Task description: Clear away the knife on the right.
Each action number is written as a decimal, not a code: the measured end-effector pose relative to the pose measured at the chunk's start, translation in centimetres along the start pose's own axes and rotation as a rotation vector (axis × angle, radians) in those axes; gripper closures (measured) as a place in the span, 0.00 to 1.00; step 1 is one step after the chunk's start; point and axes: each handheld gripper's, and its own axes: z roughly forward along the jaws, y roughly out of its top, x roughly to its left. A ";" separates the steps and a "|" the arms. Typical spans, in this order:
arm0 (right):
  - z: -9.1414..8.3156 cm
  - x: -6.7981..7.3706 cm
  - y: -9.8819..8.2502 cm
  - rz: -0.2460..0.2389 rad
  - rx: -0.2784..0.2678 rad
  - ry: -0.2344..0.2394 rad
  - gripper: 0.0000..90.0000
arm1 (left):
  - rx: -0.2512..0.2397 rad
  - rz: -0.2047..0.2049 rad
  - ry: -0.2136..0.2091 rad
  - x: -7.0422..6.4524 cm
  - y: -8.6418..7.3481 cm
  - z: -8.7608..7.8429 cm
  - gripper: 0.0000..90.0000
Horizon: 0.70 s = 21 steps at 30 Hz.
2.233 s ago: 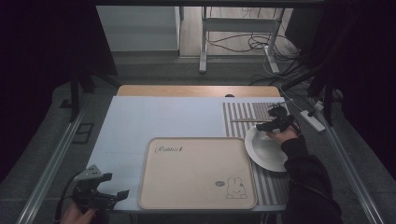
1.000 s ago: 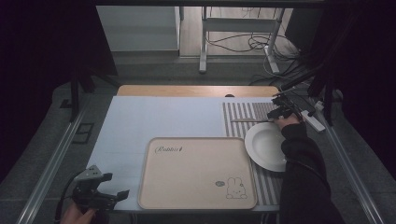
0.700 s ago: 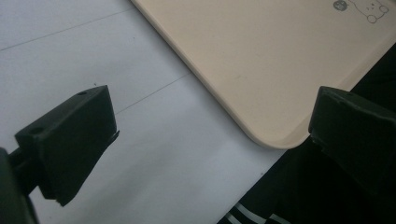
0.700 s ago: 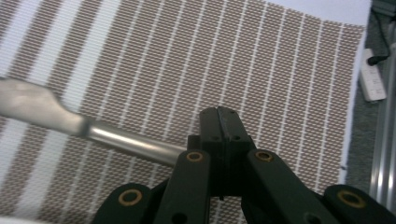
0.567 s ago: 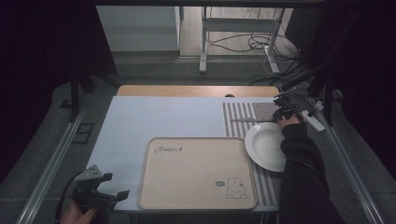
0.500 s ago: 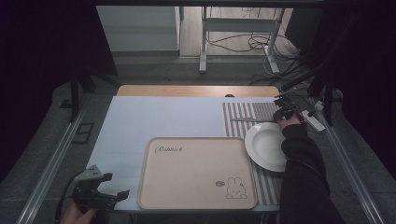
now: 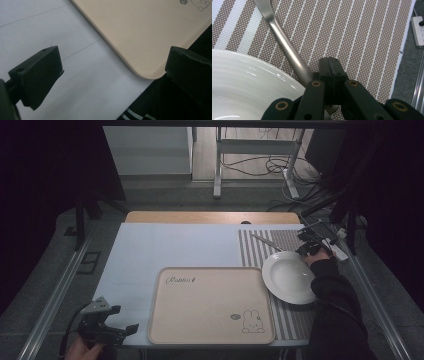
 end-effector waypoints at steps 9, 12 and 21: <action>-0.2 -0.2 0.1 0.005 0.030 0.027 1.00 | 0.001 0.000 0.001 0.0 0.0 0.0 0.01; -0.2 -0.4 0.4 0.023 -0.006 0.017 0.81 | 0.001 -0.001 0.001 0.0 0.0 0.0 0.01; 0.0 -0.1 2.0 0.054 -0.051 0.041 0.22 | 0.002 0.001 0.001 0.0 0.0 0.0 0.01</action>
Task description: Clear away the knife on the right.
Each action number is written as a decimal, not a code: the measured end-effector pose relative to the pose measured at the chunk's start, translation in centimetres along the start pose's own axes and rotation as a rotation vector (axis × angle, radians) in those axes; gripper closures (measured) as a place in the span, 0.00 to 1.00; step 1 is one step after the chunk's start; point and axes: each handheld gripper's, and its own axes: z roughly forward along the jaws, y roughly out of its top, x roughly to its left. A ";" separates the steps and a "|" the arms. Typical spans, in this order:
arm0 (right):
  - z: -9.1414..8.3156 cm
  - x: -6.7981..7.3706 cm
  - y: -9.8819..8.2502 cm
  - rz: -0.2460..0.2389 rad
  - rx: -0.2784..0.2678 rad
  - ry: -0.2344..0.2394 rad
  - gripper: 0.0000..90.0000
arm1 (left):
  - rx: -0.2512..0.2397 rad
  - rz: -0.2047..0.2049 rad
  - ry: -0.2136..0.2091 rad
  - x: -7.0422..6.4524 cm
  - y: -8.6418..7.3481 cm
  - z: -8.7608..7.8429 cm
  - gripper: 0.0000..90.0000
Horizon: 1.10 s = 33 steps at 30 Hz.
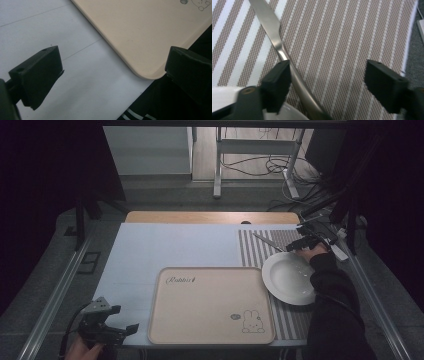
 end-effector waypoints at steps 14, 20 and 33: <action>2.3 2.0 1.1 -0.081 0.064 0.001 0.29 | -0.003 -0.001 -0.001 0.0 0.0 0.0 0.01; 1.4 1.4 0.9 -0.136 0.084 0.030 0.67 | -0.003 0.000 0.001 0.0 -0.1 0.0 0.01; 1.0 1.2 0.8 -0.214 0.080 0.000 0.89 | -0.002 -0.004 -0.001 0.0 0.0 0.0 0.01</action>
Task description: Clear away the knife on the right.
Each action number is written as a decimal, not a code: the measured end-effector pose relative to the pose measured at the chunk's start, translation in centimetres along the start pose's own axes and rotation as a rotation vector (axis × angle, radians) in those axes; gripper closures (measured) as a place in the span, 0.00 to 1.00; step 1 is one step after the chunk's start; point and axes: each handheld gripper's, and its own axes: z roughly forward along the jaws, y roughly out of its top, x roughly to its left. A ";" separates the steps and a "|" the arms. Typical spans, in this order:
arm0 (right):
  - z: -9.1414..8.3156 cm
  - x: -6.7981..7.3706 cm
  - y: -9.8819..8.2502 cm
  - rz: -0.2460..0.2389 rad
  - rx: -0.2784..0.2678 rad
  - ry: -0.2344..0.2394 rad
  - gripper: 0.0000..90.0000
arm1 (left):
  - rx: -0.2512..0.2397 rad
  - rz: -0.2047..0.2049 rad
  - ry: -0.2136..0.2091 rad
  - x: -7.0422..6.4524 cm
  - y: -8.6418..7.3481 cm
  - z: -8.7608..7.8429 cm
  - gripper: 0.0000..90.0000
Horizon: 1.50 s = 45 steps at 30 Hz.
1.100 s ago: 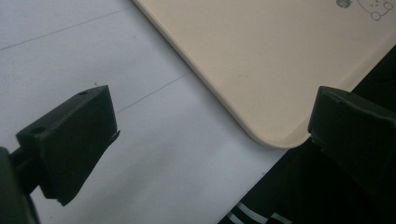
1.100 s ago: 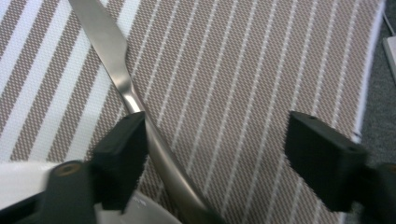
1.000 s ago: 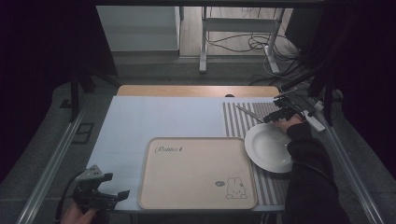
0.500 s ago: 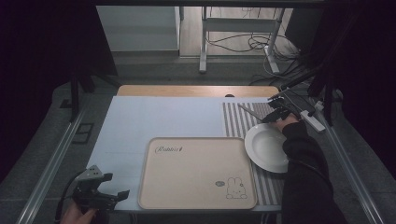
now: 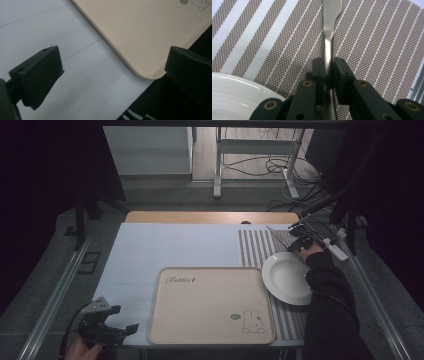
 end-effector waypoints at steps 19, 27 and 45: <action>-2.9 -3.2 -1.6 0.123 -0.137 0.047 0.89 | 0.001 -0.001 0.001 0.0 0.0 0.0 0.01; -4.2 -2.3 -2.2 0.116 -0.181 0.083 0.89 | 0.004 0.001 0.002 0.0 0.1 0.1 0.01; -5.5 4.4 -3.8 -0.016 -0.249 0.139 0.89 | 0.007 0.003 0.004 0.0 0.1 0.1 0.01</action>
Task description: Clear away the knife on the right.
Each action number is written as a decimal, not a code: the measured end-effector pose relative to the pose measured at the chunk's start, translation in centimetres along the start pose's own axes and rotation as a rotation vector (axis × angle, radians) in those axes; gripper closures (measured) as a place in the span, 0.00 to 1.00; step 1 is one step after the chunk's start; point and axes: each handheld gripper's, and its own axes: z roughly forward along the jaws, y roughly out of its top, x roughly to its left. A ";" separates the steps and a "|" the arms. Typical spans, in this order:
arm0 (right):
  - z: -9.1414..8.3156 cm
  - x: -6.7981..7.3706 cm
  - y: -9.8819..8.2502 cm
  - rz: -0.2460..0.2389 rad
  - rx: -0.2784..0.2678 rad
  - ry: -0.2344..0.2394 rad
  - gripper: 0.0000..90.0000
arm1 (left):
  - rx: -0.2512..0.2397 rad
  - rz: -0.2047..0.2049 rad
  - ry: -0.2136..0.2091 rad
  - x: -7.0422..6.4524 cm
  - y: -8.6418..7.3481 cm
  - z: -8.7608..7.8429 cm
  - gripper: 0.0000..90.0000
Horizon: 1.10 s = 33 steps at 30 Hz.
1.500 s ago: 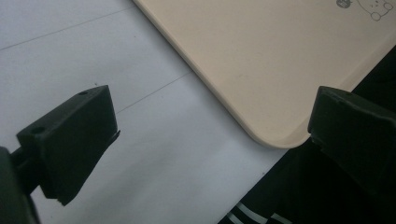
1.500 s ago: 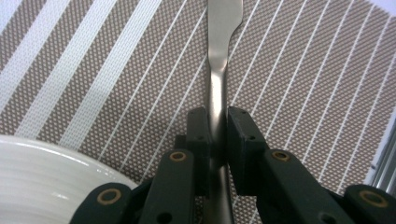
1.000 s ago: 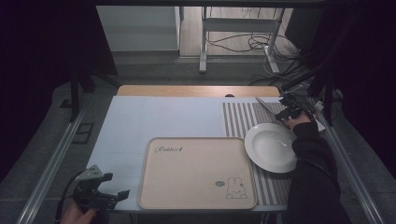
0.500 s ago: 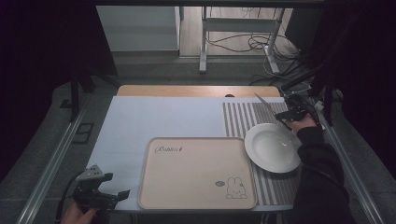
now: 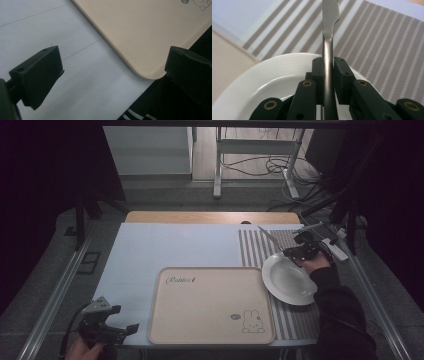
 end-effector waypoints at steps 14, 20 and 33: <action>-0.3 6.4 -1.5 -0.112 -0.021 0.077 0.89 | 0.000 0.000 0.000 0.0 0.0 0.0 0.01; -0.6 8.6 -2.0 -0.150 -0.033 0.106 0.89 | 0.000 0.001 0.001 0.0 0.0 0.0 0.01; -1.2 13.4 -4.1 -0.231 -0.034 0.160 0.89 | -0.002 0.003 0.001 -0.1 0.0 0.0 0.01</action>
